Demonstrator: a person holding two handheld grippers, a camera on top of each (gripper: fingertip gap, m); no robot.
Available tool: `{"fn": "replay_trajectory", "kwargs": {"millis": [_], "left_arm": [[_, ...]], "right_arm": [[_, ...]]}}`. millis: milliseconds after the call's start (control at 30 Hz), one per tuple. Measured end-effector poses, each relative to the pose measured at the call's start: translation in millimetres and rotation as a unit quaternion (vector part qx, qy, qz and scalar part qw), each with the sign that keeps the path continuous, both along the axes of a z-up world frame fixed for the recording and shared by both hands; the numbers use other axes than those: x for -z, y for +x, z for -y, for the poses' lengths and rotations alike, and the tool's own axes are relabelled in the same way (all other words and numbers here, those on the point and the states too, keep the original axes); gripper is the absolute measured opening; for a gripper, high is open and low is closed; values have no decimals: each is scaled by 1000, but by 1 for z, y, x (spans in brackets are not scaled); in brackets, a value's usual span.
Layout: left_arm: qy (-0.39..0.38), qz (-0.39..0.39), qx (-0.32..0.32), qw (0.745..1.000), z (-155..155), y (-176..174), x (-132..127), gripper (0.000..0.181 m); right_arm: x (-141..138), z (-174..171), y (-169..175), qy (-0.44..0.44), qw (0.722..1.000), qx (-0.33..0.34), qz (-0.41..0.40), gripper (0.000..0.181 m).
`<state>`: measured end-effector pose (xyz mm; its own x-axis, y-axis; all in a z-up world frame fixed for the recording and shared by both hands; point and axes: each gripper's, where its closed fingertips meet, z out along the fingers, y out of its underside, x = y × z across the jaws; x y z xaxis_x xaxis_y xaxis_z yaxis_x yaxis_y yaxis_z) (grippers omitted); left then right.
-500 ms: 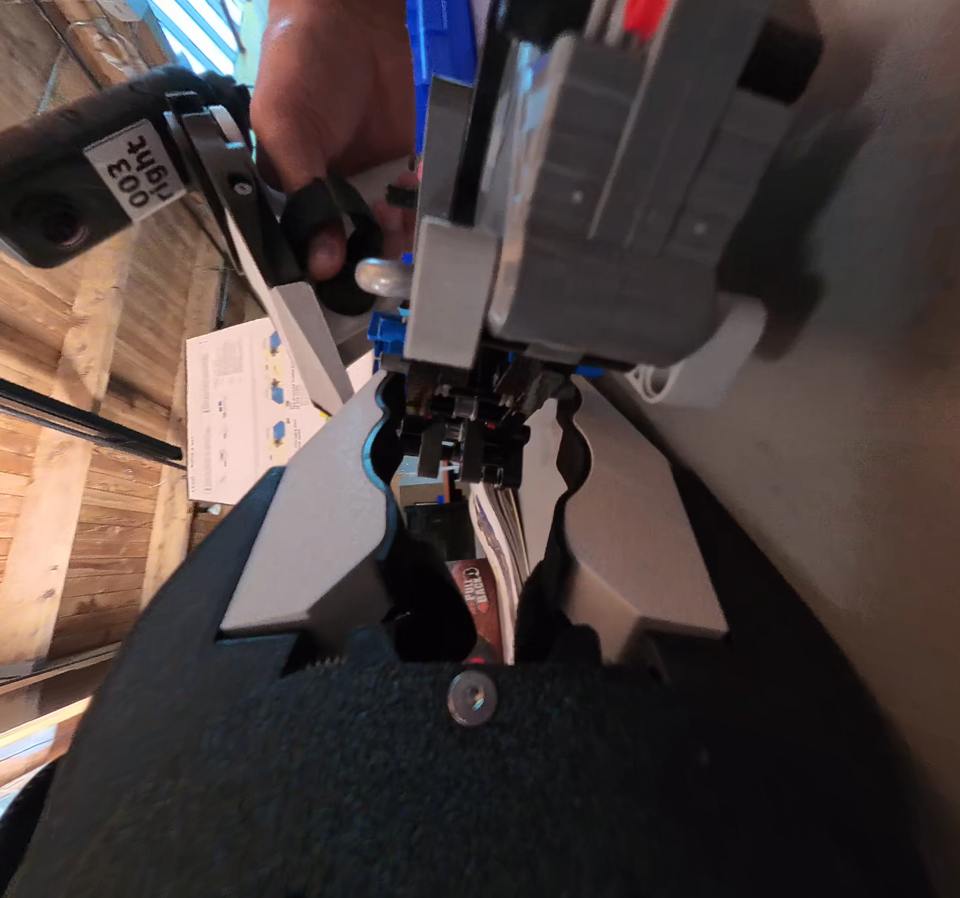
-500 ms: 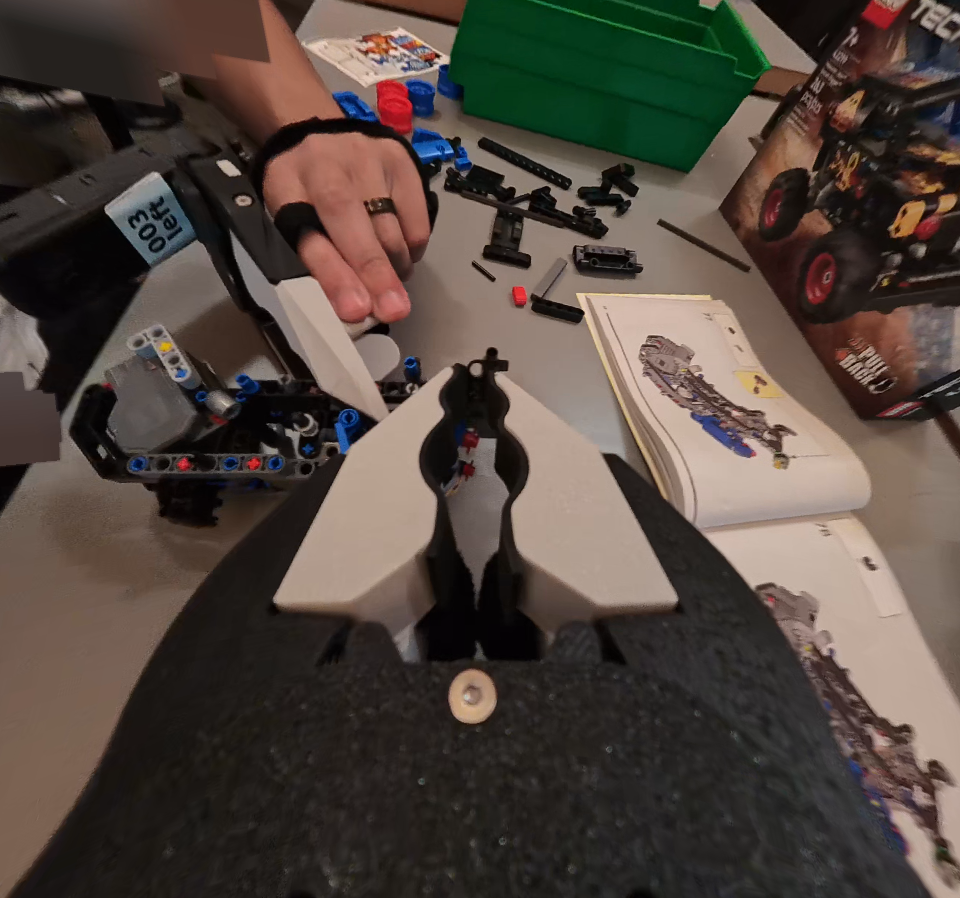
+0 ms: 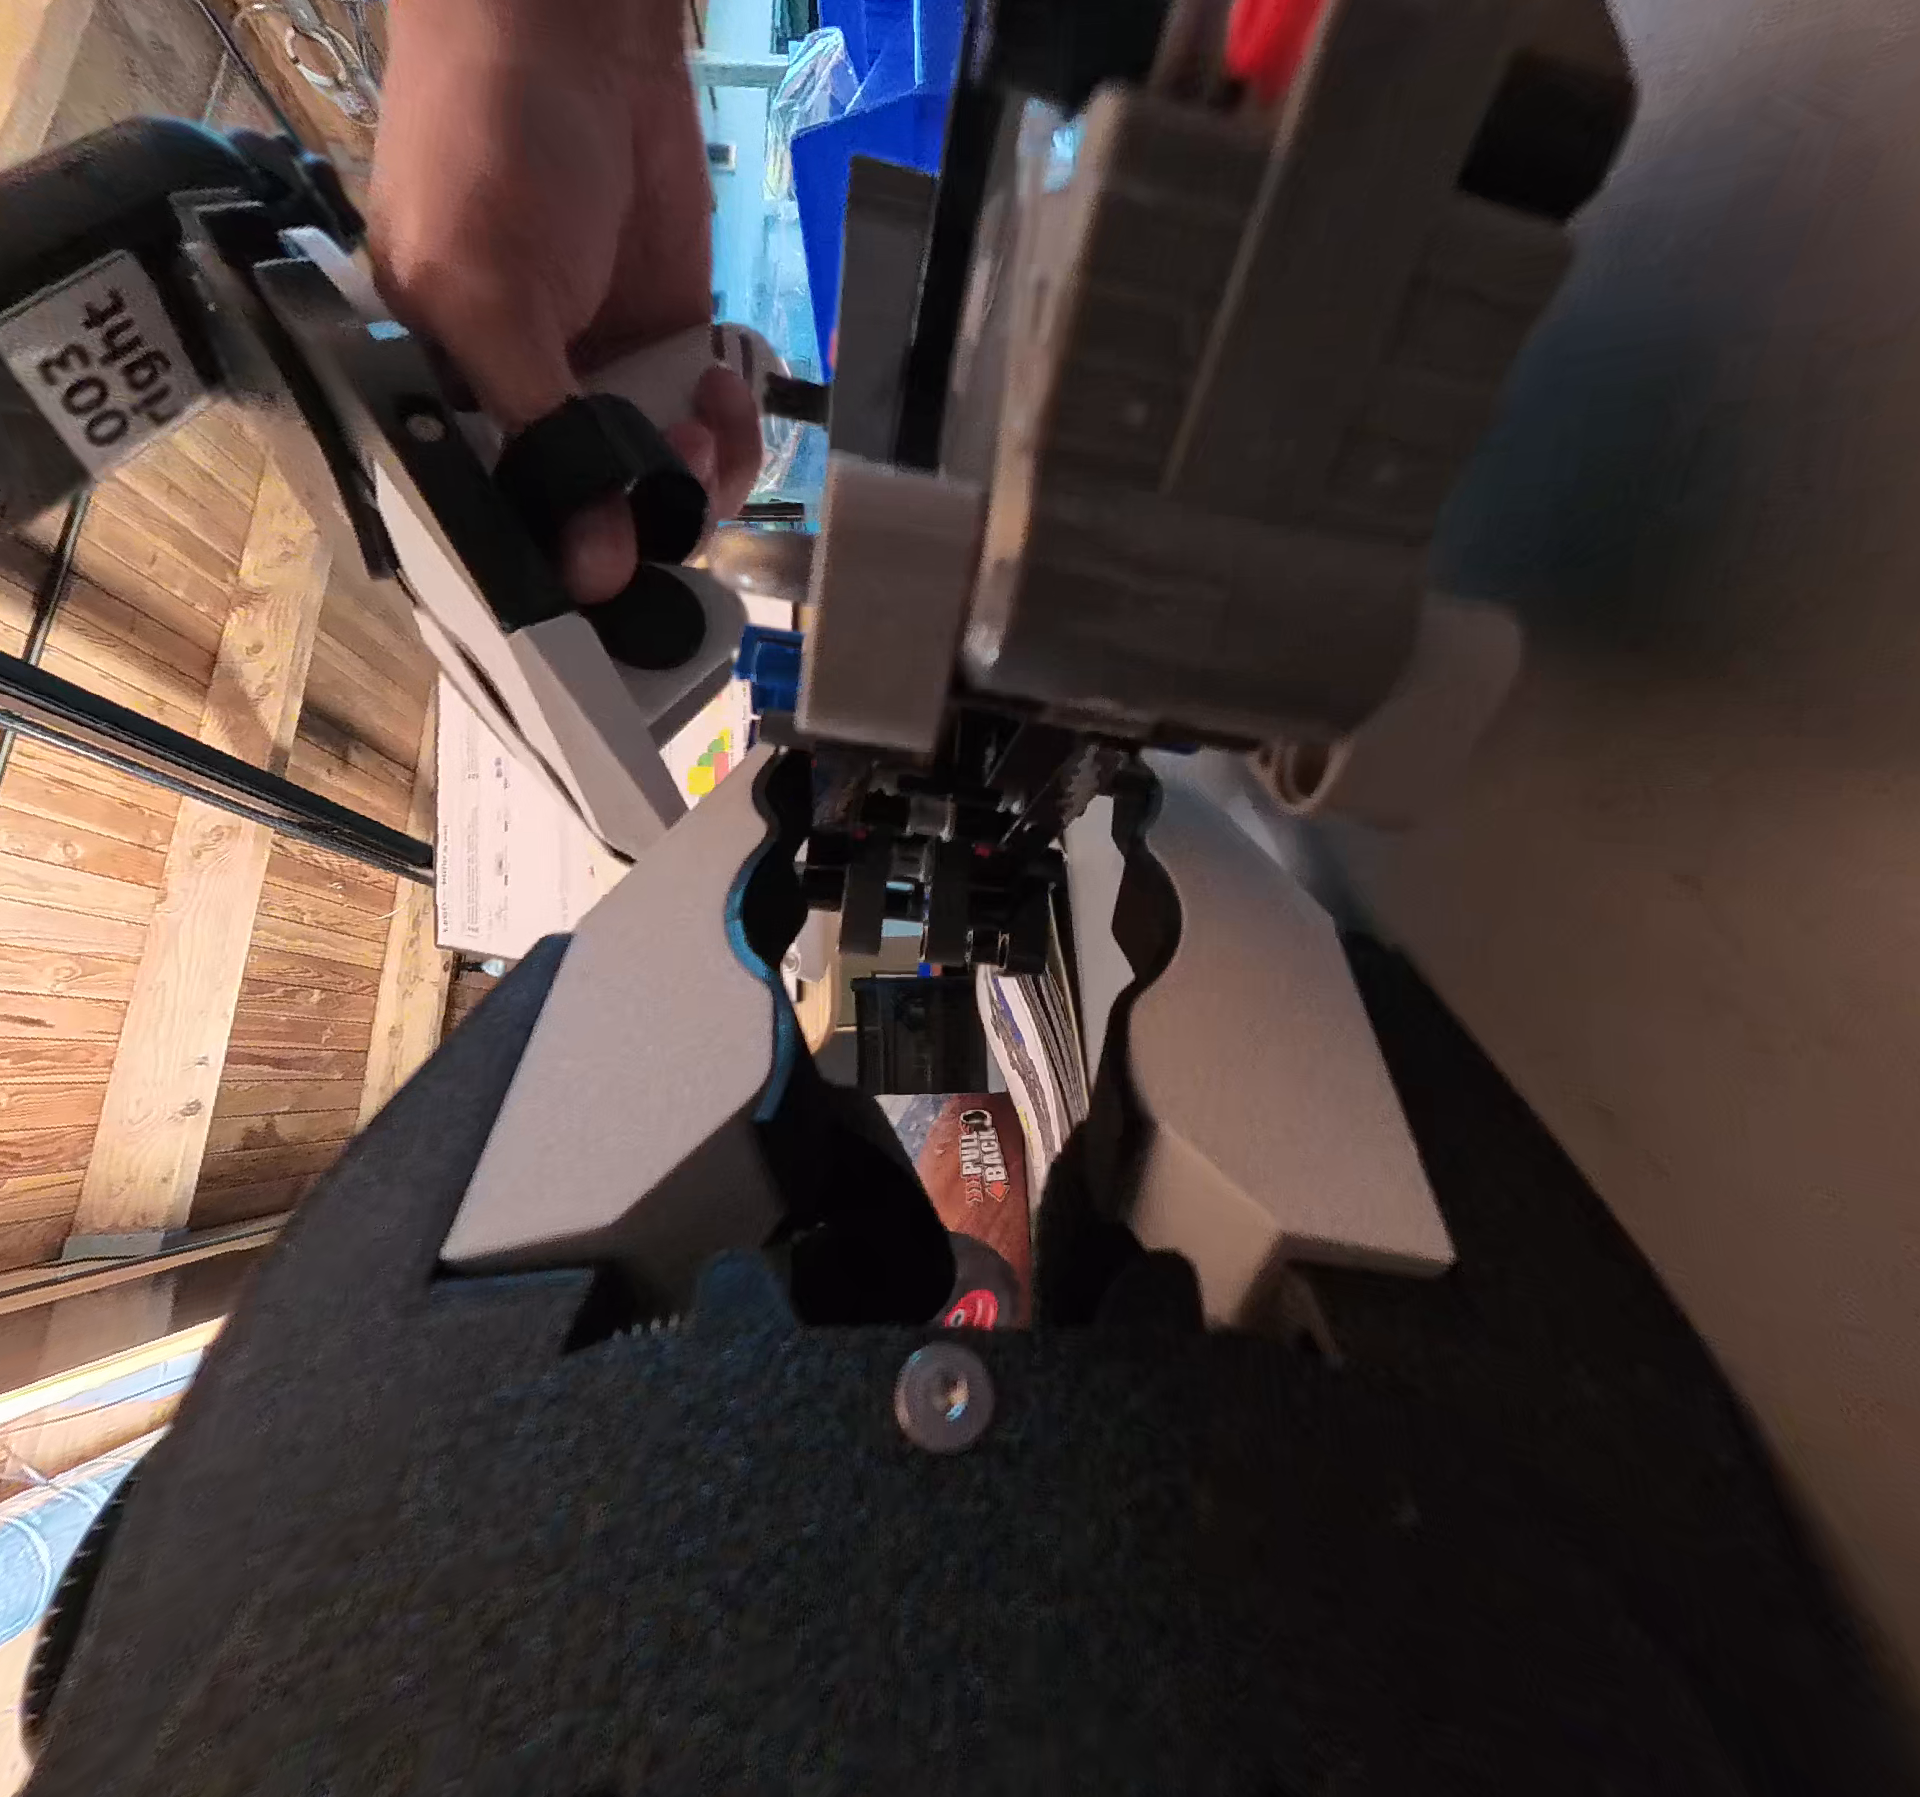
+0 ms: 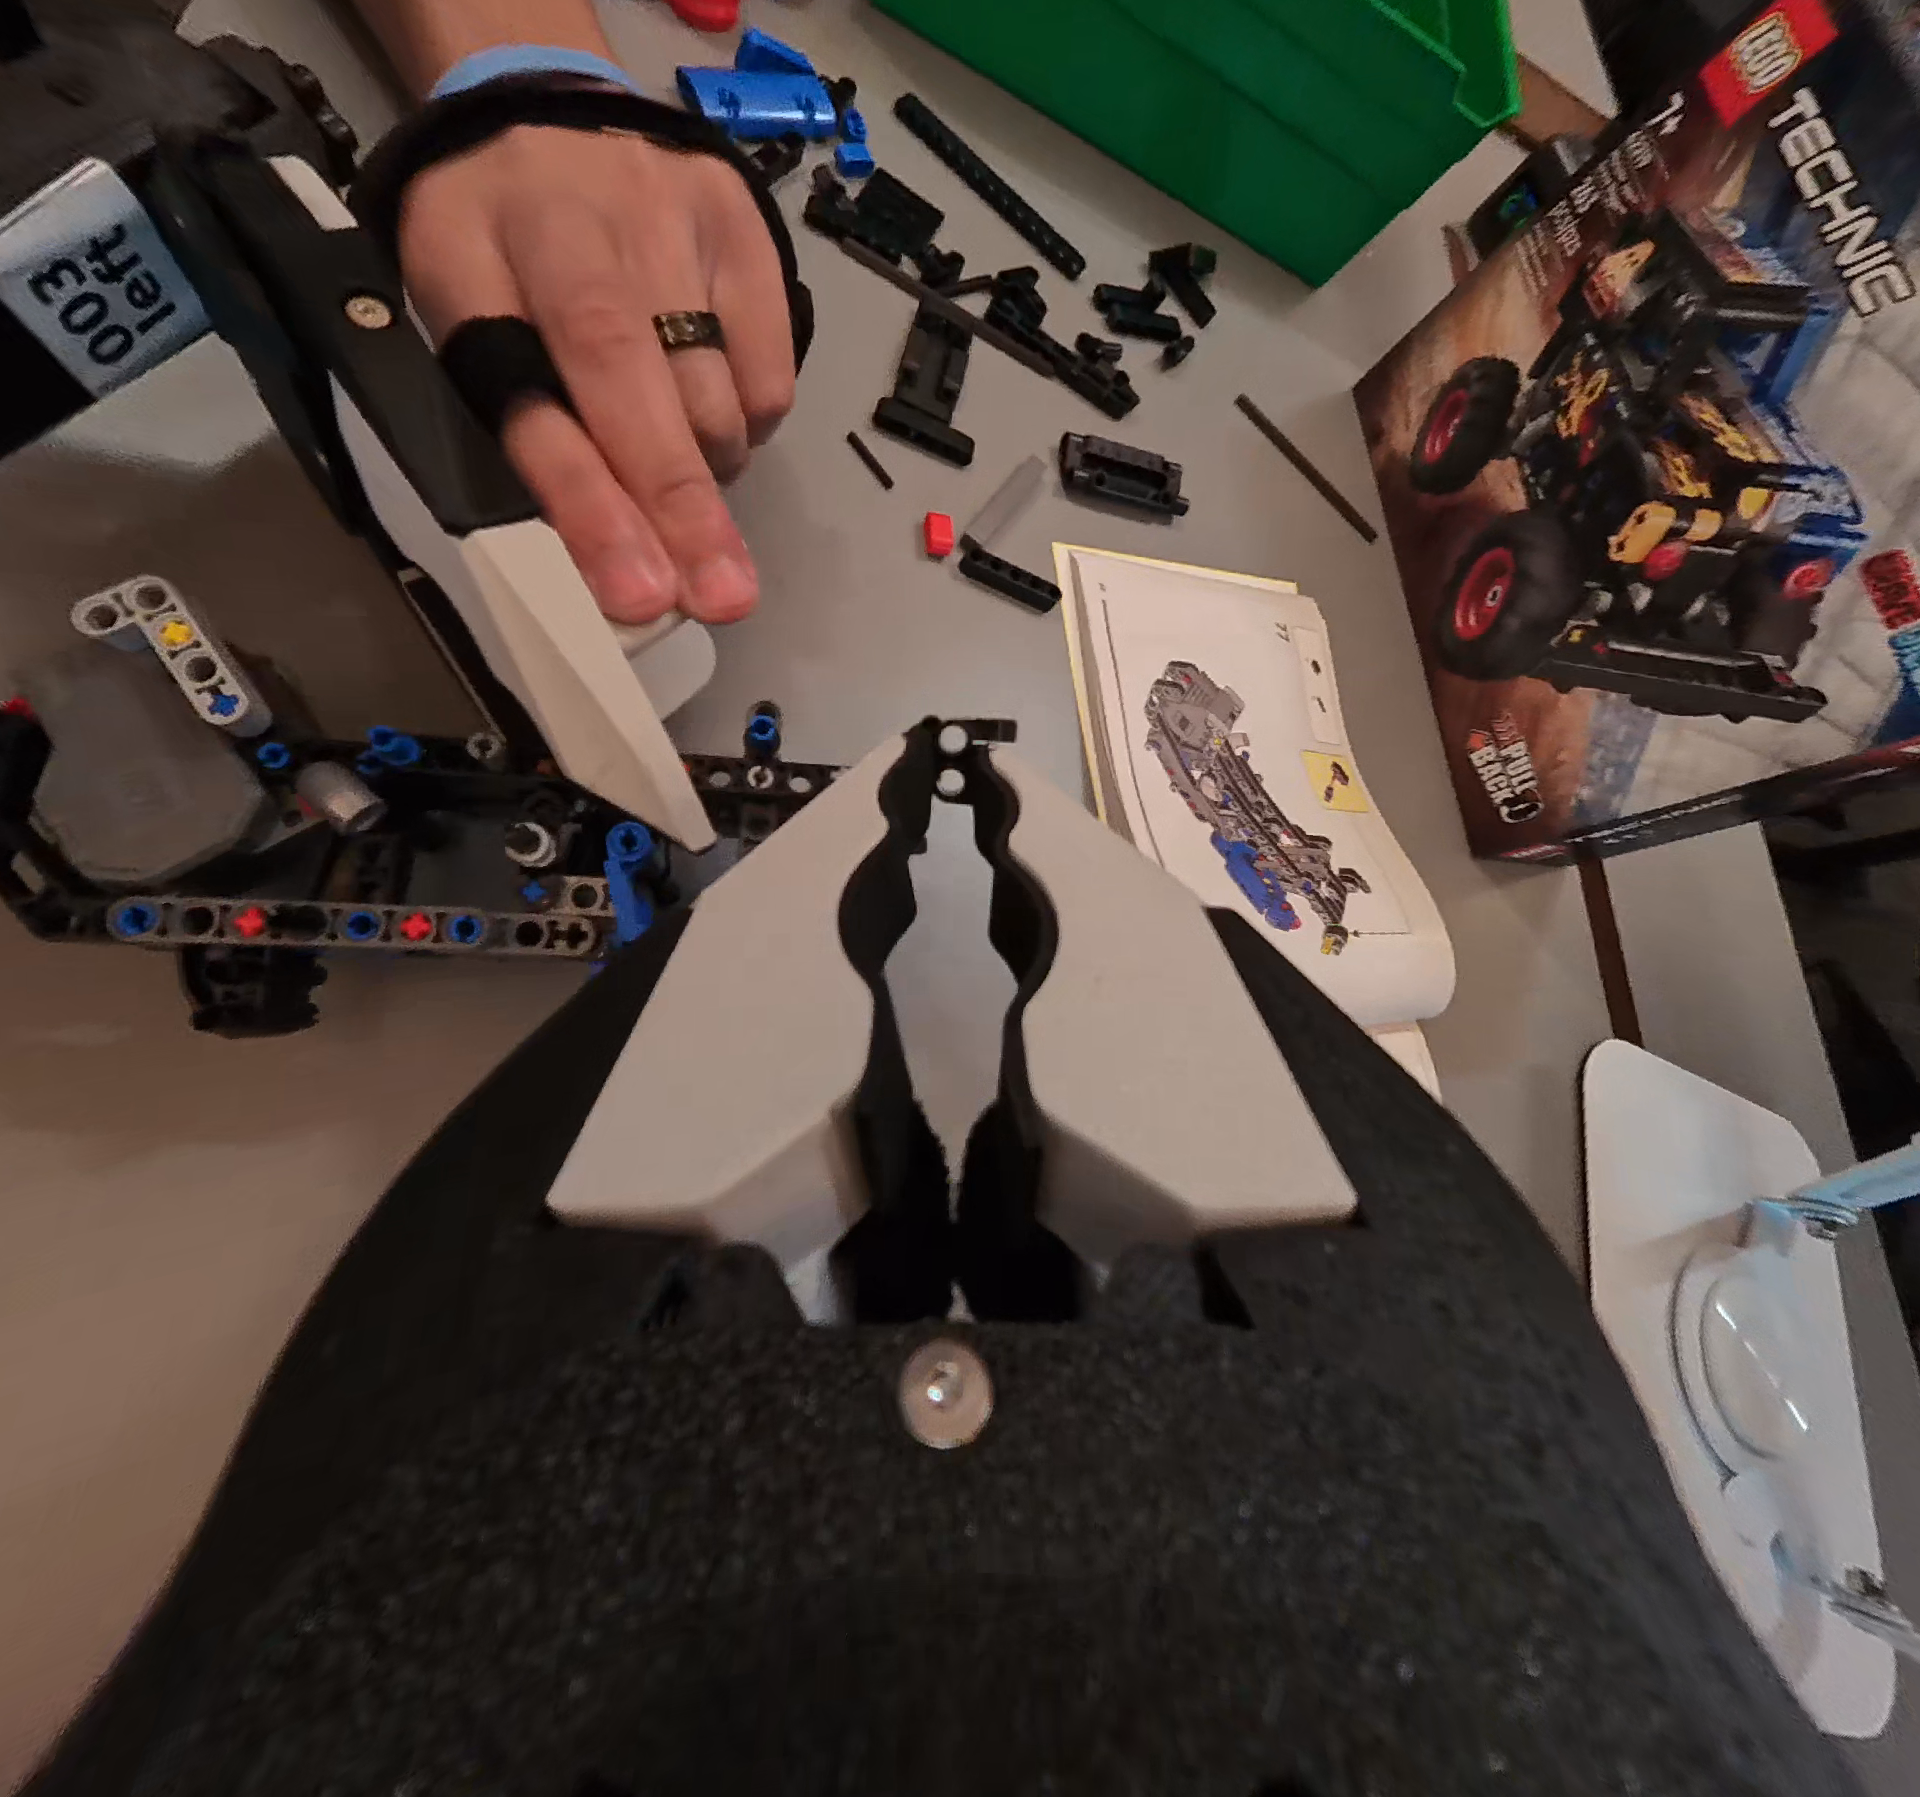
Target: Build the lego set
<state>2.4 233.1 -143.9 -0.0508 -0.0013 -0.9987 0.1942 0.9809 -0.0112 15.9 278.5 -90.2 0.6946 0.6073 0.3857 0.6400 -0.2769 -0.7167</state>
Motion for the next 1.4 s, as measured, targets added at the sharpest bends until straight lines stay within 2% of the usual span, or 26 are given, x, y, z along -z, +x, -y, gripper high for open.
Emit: {"fn": "replay_trajectory", "kwargs": {"millis": [367, 633, 767, 933, 1200, 1400], "left_arm": [[10, -13, -1, 1000, -1, -1, 3, 56], [60, 18, -8, 998, -2, -5, -2, 55], [85, 38, -25, 995, -5, -4, -6, 54], [80, 22, -28, 996, -8, -3, -3, 55], [18, -58, -14, 998, -3, -12, 12, 57], [-11, -89, -30, 996, -2, -18, 13, 57]], "right_arm": [[7, 3, -4, -81, 996, -17, 24, 7], [0, 3, -9, -119, 992, -38, 4, 7], [-5, 1, -11, -114, 992, -38, 42, 7], [-1, -1, -8, -121, 990, -14, 77, 7], [13, -1, -6, -104, 992, -8, -67, 6], [8, 7, -1, -57, 971, -2, -232, 6]]}}
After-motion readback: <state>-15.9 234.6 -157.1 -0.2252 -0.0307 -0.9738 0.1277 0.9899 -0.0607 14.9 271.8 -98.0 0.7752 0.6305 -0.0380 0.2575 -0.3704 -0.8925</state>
